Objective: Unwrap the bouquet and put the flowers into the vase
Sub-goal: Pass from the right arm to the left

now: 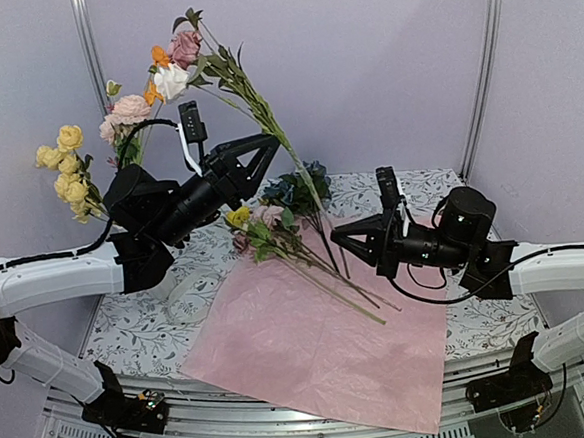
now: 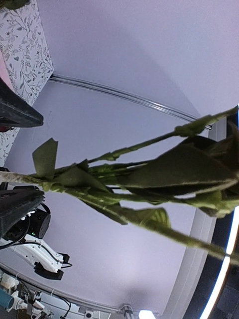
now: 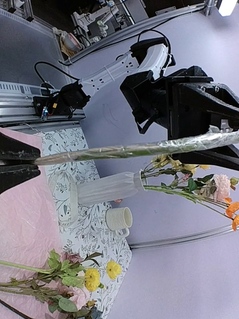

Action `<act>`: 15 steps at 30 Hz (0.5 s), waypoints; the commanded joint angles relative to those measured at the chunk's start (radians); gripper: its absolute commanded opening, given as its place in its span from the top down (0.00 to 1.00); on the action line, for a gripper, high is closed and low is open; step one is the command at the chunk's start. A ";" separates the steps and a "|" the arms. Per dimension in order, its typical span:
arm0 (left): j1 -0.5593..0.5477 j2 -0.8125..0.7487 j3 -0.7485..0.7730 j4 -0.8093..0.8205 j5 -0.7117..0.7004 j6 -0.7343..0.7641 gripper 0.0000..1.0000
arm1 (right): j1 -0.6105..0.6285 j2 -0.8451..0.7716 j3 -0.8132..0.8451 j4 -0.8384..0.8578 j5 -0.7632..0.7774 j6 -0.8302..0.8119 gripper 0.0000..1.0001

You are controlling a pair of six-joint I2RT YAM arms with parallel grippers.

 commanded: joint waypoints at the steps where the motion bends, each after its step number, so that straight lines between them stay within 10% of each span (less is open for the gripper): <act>1: -0.015 -0.007 0.012 0.021 -0.006 0.005 0.54 | 0.009 0.014 -0.006 0.037 -0.011 0.008 0.97; 7: -0.015 0.012 0.027 0.022 0.025 -0.008 0.36 | 0.010 0.029 -0.006 0.038 -0.013 0.011 0.97; 15: -0.015 0.011 0.028 0.029 0.025 -0.003 0.51 | 0.010 0.043 -0.010 0.043 -0.015 0.013 0.97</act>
